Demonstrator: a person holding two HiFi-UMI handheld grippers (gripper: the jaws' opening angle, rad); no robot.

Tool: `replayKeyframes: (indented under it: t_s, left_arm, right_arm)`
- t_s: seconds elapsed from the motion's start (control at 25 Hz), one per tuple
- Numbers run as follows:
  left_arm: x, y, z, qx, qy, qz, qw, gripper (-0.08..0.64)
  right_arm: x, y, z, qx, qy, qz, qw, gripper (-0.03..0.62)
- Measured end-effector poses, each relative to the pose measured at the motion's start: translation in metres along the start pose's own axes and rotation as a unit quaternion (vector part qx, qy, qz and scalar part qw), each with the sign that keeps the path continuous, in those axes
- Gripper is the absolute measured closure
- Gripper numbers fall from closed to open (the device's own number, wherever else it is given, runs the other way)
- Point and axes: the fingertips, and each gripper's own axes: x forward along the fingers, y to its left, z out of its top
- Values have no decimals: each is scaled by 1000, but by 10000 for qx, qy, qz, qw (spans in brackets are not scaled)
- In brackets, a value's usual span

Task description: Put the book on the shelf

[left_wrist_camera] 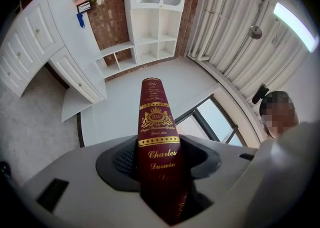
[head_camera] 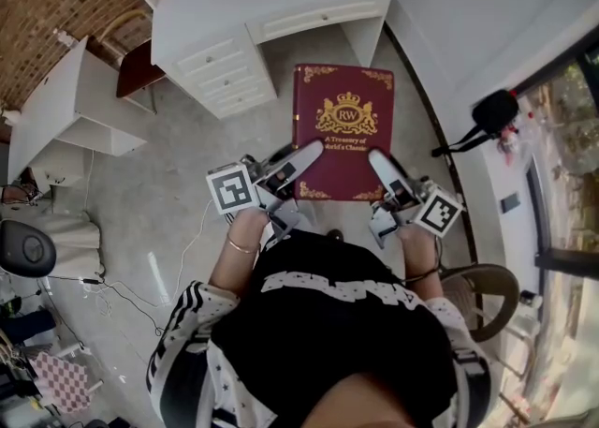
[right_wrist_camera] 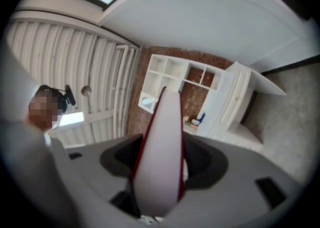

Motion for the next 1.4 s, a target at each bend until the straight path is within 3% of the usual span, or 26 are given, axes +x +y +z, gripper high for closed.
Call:
replayKeyframes:
  t_s: [0.24,0.52,0.92,1.4]
  left_arm:
    - [21,27,48,-143,113,28,9998,308]
    - [26,51,77,-196,272,51,9994,307]
    - [31,94,161,-418,349,35,9985,307]
    - [33,104,161,-302,398,-121,9987,307]
  right_arm:
    - [46,-24,24,66,-60,-208,9997,327]
    - [76,-41,30,83,-140,-360,9992,327]
    - [163,-71,45,139,-168,-702,9973,327]
    - [164,-82,44,-18,-264,-657,9975,327]
